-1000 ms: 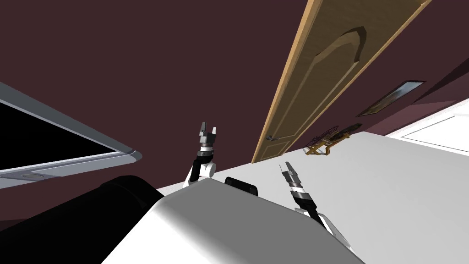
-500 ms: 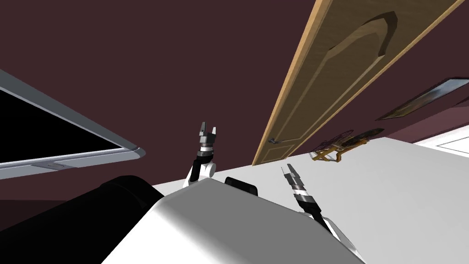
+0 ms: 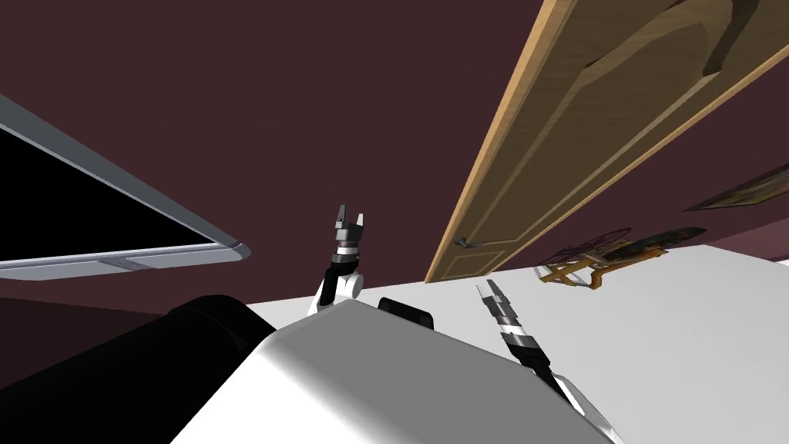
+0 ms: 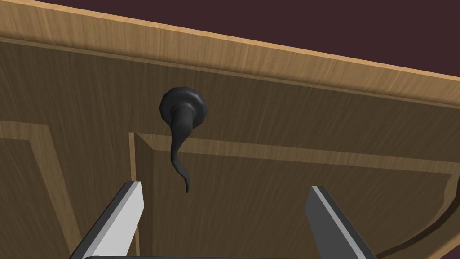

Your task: Pull the door open

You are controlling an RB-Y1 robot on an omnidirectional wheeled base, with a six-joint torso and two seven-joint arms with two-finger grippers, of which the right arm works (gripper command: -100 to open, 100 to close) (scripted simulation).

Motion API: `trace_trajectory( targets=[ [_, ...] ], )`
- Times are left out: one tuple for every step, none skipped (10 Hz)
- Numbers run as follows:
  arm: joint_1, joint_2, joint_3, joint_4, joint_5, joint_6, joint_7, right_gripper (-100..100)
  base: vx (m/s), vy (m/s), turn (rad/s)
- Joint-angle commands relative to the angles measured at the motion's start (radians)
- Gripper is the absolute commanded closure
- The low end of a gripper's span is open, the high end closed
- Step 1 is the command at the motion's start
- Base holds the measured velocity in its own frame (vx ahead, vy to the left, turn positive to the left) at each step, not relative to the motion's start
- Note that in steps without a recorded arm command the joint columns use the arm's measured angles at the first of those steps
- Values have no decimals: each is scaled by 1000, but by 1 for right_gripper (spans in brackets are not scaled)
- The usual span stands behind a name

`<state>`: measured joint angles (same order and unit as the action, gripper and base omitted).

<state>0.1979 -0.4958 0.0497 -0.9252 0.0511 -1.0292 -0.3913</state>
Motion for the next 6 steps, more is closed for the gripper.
trace_trajectory(
  targets=[
    [-6,-11,2,29,0,-16,-12,-100,78,-79,101],
    [-10,-17,4,46,0,-24,-18,-100,60,-65,105],
    [-17,-28,6,77,0,-39,-30,-100,76,-77,140],
    [-20,-33,7,92,0,-47,-36,-100,79,-99,125],
    [-27,-44,10,124,1,-62,-48,-100,87,-97,131],
    [-34,-54,12,151,1,-75,-58,-100,99,-86,180]
  ],
)
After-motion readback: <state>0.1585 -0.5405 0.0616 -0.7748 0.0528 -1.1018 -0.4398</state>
